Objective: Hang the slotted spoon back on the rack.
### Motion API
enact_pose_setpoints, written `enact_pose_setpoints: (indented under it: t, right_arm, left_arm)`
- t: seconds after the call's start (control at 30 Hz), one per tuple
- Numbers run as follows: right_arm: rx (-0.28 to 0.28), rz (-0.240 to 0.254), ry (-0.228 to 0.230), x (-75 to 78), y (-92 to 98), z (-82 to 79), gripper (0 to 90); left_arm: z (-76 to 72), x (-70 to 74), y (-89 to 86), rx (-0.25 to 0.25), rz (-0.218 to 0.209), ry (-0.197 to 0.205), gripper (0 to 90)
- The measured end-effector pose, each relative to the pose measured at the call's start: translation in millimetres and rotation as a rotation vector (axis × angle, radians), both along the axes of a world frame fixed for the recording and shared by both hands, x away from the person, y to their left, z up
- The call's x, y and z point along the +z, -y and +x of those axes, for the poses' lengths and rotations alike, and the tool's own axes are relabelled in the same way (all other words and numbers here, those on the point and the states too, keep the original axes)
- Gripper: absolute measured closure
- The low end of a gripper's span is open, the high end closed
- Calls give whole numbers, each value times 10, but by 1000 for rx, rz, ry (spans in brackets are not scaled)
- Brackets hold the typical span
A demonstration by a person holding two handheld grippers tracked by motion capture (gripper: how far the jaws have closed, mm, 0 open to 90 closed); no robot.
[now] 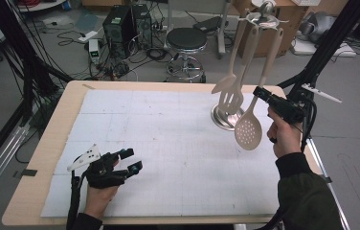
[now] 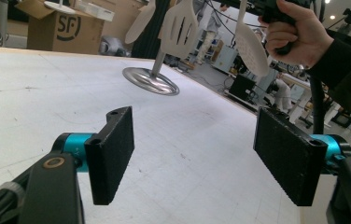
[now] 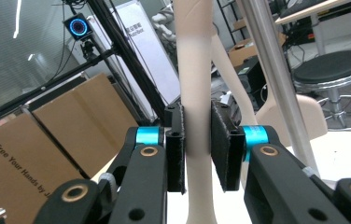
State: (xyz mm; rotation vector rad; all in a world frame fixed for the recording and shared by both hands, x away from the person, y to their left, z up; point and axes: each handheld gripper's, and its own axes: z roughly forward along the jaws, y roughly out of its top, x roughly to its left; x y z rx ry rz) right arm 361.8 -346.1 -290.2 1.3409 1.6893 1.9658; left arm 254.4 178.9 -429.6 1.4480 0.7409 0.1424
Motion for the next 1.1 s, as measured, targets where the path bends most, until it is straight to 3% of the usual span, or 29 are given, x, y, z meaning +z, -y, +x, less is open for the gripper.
enact_pose_setpoints:
  t: [0.37, 0.7, 1.1]
  right_arm:
    - [23, -19, -1, 7, -34, 76, 776]
    - [90, -25, -10, -1, -45, 221, 775]
    - [-12, 3, -51, -44, 70, 238, 669]
  left_arm:
    - [3, -5, -1, 1, 2, -1, 294]
    - [7, -16, 5, 1, 8, -4, 294]
    - [2, -16, 10, -2, 12, -3, 294]
